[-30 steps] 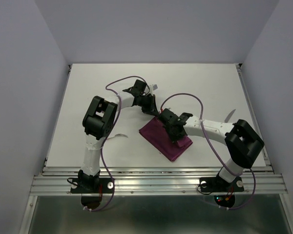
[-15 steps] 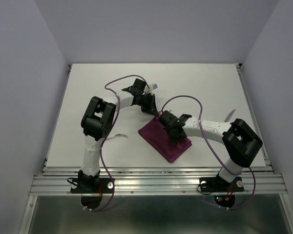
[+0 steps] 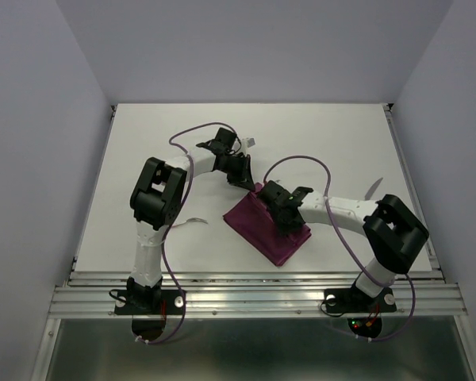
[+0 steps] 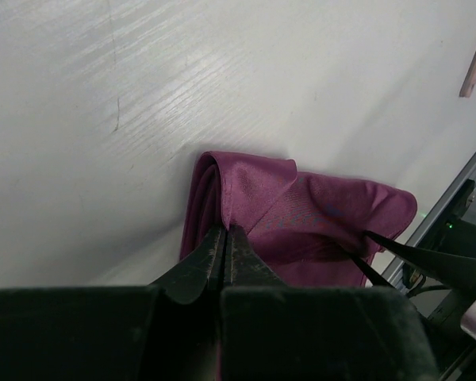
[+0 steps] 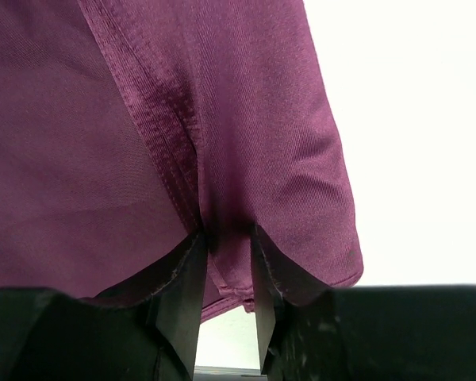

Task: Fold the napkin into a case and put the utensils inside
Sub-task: Fold the lower triangle-folded napkin at the center of the board.

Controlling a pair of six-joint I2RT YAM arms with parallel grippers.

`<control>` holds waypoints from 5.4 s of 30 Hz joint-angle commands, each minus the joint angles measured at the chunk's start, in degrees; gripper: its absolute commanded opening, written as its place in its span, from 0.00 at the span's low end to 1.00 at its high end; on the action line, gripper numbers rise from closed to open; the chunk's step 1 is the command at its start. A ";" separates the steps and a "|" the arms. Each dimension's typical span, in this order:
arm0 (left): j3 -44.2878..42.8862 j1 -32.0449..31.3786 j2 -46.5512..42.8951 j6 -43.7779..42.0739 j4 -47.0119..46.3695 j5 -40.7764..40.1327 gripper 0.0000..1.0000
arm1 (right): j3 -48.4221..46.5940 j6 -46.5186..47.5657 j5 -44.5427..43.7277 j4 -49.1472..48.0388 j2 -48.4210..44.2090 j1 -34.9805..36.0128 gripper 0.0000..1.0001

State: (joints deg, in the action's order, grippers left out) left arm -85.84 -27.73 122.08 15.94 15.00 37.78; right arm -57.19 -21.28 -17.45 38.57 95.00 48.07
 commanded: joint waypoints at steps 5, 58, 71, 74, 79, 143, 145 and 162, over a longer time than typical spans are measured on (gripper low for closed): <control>0.59 0.22 -4.49 -3.20 3.36 2.38 0.00 | -2.58 -0.61 -0.74 -2.35 -5.61 -0.26 0.39; -13.62 0.22 3.95 -9.17 11.44 3.36 0.56 | 4.89 -9.02 19.67 -16.59 -3.33 -18.19 0.01; -13.04 5.57 -2.98 -5.93 10.31 -3.59 0.70 | 8.50 -19.94 8.67 -20.11 -5.88 -21.35 0.01; -9.18 5.93 -5.80 -4.52 8.47 -5.08 0.70 | 9.02 -21.26 7.09 -20.20 -6.23 -21.88 0.01; 0.47 5.67 -7.82 -1.01 1.54 -2.72 0.42 | 11.13 -23.98 4.80 -20.37 -8.86 -21.88 0.01; -10.83 -3.74 5.27 4.36 1.25 -4.82 0.00 | -17.34 -7.37 9.98 -18.97 8.26 -24.08 0.50; -10.75 -3.74 6.06 4.36 0.99 -4.82 0.00 | -18.48 -7.37 10.07 -18.97 9.58 -24.08 0.49; -10.66 -3.74 7.99 3.66 0.38 -3.68 0.00 | -17.43 -9.57 14.54 -22.57 10.38 -24.08 0.06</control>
State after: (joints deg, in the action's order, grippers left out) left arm -94.65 -31.40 129.05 20.73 15.33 34.11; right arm -74.26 -30.24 -5.15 19.66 107.07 24.27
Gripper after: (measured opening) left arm 0.017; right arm 0.098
